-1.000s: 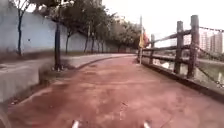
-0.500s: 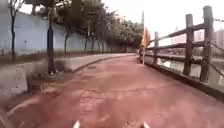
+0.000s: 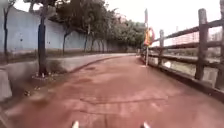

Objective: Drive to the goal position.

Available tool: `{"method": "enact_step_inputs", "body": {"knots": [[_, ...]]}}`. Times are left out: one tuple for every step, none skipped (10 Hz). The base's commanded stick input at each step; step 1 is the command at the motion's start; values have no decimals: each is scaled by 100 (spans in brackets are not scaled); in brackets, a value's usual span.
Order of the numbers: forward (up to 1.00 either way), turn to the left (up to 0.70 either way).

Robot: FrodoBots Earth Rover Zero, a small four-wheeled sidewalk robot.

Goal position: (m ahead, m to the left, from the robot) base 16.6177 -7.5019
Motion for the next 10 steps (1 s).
{"method": "enact_step_inputs", "body": {"knots": [[70,0],[70,0],[70,0],[70,0],[70,0],[70,0],[70,0],[70,0],[70,0],[70,0]]}}
